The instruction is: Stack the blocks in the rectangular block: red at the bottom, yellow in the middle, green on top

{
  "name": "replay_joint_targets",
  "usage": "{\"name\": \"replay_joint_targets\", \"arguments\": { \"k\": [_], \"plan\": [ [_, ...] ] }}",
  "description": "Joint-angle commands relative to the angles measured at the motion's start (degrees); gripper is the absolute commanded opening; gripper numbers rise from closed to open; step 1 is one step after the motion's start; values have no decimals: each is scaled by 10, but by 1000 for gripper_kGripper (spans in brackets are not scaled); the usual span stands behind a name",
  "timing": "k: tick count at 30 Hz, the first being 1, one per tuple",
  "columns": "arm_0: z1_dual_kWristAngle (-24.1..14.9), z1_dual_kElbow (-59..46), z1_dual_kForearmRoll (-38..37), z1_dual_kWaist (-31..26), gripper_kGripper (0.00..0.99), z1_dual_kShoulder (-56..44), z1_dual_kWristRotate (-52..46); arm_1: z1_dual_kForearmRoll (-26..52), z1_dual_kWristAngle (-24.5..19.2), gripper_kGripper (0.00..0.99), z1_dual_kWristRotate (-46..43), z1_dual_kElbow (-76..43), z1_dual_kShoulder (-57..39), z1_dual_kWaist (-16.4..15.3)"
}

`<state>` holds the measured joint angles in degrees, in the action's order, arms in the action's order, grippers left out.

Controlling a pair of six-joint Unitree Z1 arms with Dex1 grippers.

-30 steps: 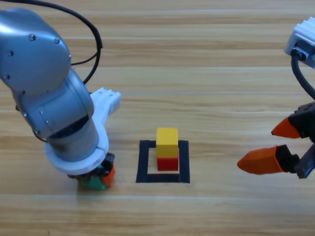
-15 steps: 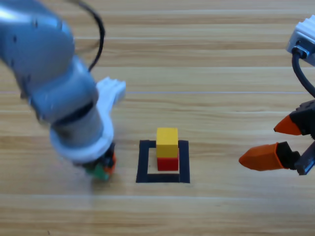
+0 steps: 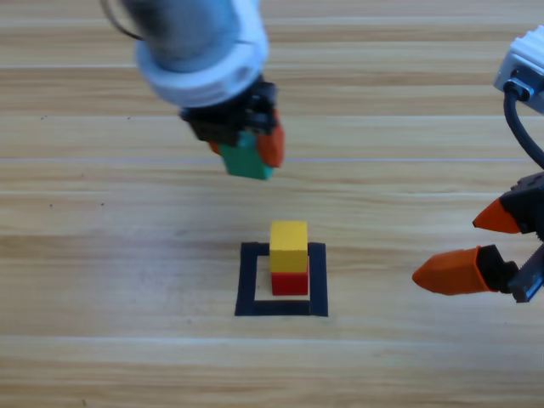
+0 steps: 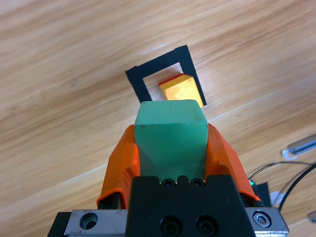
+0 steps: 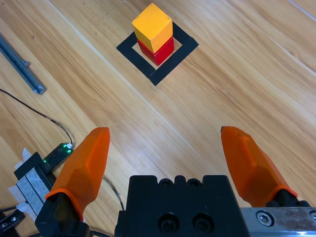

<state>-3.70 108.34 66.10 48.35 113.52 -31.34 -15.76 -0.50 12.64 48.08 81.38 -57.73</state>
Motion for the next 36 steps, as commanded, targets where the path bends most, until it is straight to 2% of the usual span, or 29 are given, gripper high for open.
{"name": "replay_joint_targets", "arguments": {
  "k": [1, 9, 19, 36],
  "plan": [
    [-1, 67, 52, 39, 118, 105, -63, 16, -2, 990, -6, -18, 16, 13],
    [3, 115, 85, 45, 118, 144, -142, 17, -2, 990, -6, -19, 15, 13],
    [-48, 119, 85, 68, 120, 147, -202, 16, -2, 990, -6, -19, 15, 13],
    [-45, 103, 86, 71, 121, 155, -266, 17, 0, 990, -8, -22, 13, 13]
  ]
}}
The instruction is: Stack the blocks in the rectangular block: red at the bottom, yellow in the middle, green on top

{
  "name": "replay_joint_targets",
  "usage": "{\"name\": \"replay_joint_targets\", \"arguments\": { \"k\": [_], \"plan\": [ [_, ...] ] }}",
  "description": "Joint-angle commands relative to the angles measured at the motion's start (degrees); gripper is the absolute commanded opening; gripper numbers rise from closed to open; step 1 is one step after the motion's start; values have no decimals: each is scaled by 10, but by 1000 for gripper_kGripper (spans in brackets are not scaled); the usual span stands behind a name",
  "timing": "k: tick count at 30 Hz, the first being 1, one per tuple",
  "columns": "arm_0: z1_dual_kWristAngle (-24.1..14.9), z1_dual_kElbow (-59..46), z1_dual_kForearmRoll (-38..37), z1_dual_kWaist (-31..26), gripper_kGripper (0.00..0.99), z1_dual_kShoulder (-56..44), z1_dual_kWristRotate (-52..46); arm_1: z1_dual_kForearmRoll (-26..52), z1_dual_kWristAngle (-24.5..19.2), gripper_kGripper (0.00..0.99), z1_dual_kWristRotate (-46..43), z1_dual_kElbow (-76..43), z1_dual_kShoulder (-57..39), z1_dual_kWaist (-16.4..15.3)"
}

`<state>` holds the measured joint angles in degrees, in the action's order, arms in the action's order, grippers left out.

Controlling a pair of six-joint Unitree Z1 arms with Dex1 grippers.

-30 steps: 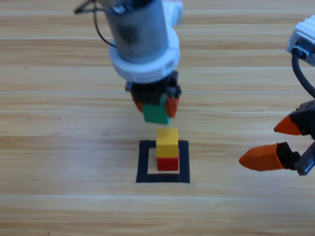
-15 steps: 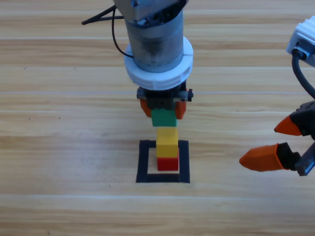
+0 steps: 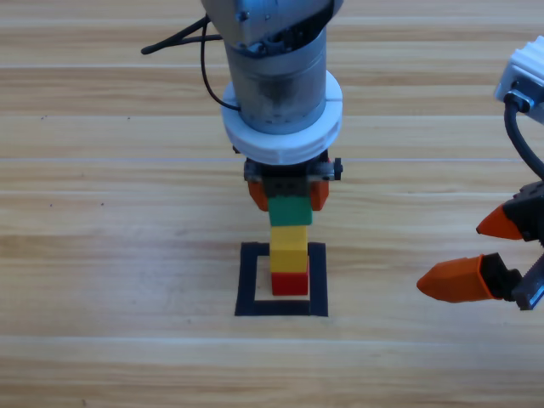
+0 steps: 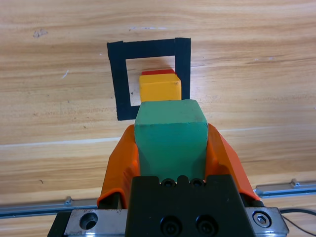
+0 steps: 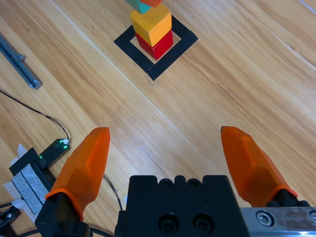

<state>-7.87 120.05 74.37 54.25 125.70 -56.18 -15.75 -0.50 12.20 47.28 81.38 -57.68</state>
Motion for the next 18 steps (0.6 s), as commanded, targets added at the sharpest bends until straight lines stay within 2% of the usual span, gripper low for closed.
{"name": "replay_joint_targets", "arguments": {
  "k": [1, 18],
  "plan": [
    [-4, -15, 3, 12, 123, 34, -19, 17, 0, 990, -3, -14, 13, 13],
    [-12, -19, 3, 13, 121, 57, -27, 17, 0, 990, -6, -15, 15, 13]
  ]
}}
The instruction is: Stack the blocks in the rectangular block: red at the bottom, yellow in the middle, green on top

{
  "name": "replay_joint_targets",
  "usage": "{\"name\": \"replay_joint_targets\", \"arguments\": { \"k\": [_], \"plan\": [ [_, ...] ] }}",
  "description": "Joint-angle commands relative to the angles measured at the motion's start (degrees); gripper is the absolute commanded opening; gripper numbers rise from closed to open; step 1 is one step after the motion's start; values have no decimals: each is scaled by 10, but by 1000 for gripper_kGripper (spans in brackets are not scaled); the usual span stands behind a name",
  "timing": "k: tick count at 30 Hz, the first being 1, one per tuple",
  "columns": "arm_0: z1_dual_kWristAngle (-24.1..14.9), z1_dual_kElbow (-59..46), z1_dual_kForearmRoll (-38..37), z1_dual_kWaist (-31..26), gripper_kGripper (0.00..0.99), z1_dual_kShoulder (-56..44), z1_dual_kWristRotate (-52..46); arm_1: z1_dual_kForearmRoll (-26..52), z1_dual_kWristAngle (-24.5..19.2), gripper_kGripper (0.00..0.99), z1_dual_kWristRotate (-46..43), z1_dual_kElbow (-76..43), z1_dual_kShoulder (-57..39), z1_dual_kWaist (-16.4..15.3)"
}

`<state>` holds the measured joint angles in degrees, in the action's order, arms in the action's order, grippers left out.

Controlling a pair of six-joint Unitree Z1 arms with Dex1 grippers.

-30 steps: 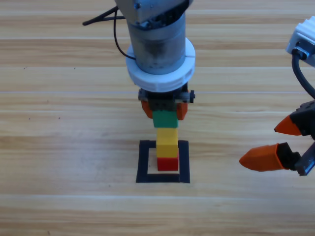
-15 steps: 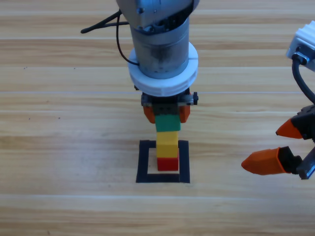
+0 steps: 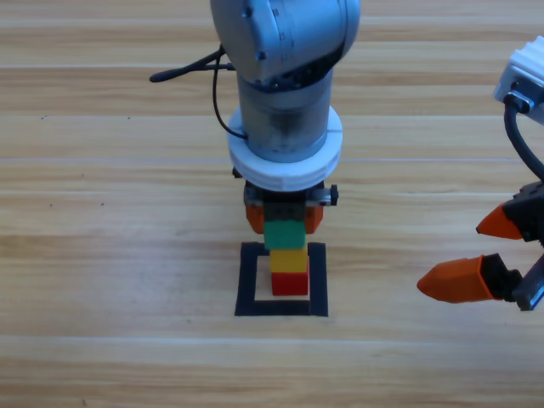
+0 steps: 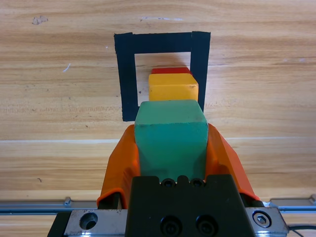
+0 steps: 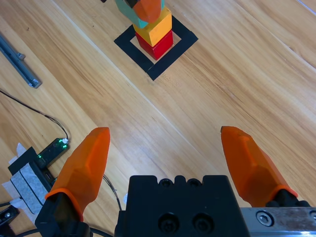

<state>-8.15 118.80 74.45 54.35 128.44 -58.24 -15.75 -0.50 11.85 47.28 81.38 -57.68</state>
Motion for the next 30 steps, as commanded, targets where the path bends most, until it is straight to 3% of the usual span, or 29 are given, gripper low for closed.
{"name": "replay_joint_targets", "arguments": {
  "k": [1, 30],
  "plan": [
    [-9, -6, 3, 12, 121, 30, -6, 17, 0, 990, -2, -15, 15, 13],
    [-13, 18, 3, 13, 138, 55, 8, 17, 2, 990, -3, -16, 19, 13]
  ]
}}
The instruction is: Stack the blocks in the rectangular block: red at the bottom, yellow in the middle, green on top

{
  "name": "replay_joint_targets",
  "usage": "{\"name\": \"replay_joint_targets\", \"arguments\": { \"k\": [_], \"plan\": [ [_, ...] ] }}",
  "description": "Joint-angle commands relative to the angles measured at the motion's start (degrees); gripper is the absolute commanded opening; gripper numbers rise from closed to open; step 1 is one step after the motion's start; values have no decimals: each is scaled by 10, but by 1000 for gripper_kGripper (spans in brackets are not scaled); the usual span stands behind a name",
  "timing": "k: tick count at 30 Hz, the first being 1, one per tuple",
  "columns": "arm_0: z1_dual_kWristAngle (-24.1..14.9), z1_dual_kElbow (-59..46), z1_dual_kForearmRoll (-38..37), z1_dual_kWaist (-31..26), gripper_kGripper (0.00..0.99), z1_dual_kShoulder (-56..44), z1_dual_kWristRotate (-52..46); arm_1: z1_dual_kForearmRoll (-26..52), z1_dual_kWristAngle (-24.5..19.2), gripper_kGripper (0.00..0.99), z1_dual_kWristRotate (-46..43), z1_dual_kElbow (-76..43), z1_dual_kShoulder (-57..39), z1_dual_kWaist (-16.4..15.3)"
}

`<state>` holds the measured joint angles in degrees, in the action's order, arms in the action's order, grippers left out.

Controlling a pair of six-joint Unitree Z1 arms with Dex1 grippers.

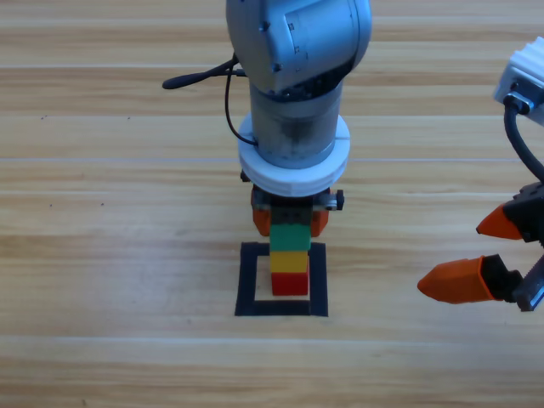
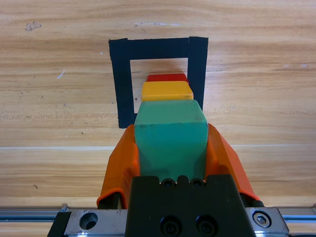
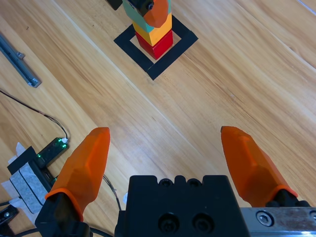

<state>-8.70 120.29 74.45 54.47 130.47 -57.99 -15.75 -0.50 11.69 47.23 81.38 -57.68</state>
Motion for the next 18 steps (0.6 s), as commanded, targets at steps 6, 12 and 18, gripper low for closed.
{"name": "replay_joint_targets", "arguments": {
  "k": [6, 12, 18],
  "plan": [
    [-8, 1, 3, 13, 581, 35, 6, 17, 2, 990, -2, -16, 19, 12],
    [-10, 3, 3, 12, 990, 30, 6, 17, 2, 990, -3, -17, 15, 13],
    [-14, 7, 3, 13, 990, 19, 6, 12, -1, 990, -3, -16, 0, 13]
  ]
}}
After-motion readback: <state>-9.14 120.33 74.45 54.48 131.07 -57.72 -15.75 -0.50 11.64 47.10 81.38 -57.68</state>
